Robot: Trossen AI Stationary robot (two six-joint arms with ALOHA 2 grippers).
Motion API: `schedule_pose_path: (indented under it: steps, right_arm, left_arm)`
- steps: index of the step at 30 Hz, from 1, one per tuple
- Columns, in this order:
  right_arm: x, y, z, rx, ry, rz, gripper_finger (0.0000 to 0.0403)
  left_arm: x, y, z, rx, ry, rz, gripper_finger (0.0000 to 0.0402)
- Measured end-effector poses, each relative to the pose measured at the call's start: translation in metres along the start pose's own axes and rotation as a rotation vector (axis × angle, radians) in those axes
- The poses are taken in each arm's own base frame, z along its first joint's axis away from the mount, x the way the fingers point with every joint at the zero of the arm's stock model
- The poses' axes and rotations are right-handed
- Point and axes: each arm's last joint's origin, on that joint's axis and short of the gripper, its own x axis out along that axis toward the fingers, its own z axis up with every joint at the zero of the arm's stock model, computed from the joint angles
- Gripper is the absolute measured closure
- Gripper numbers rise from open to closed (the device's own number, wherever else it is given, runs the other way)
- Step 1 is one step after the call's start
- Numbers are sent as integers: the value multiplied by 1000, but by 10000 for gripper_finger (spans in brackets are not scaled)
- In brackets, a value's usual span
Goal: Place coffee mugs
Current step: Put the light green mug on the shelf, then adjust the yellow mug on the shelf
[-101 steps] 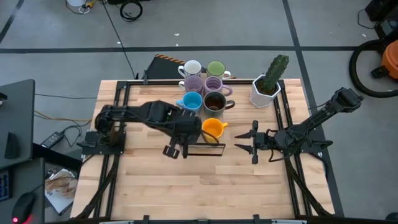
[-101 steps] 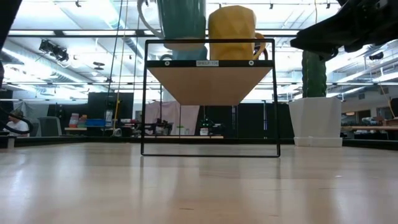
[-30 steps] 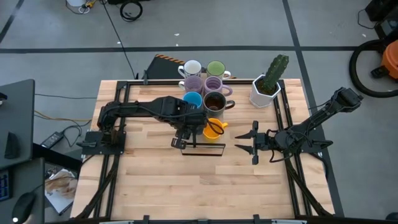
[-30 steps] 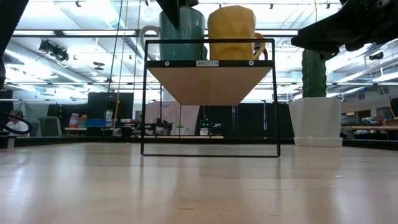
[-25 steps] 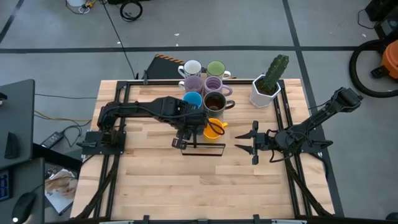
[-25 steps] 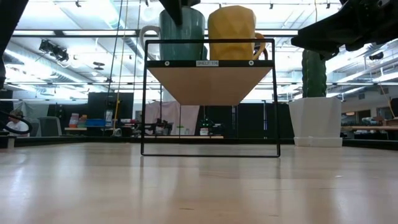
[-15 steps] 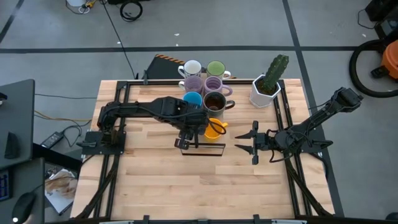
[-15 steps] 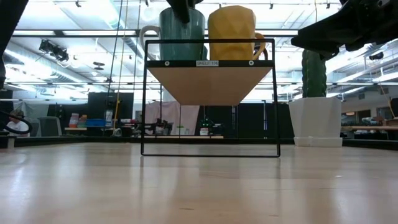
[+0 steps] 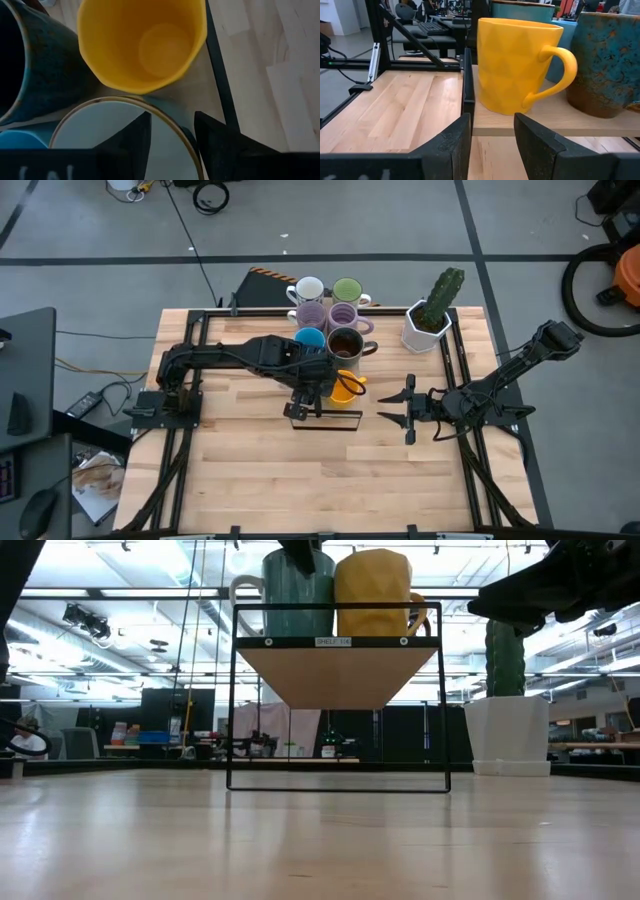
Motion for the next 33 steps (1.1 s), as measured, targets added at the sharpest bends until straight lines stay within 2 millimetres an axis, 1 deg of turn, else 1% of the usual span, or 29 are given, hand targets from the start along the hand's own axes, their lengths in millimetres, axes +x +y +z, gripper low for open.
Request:
schedule_pose_path:
  steps: [10,15,21,24,28,33]
  right_arm:
    - [12,-13,-2,-13,-2,-100,245]
    - [17,-20,0,-29,-19,-38,245]
    - [23,-34,0,-44,-17,-28,245]
    - [26,-43,0,-31,-23,14,245]
    - [30,-57,-2,-17,-11,28,245]
    - [32,-74,-1,4,-31,120,245]
  left_arm:
    - [0,1,3,19,-28,12,246]
    - [0,1,3,20,-33,13,246]
    - [0,1,3,18,-33,13,246]
    - [0,1,3,5,-32,13,246]
    - [0,1,3,-8,-32,13,246]
    - [0,1,3,-8,-32,13,246]
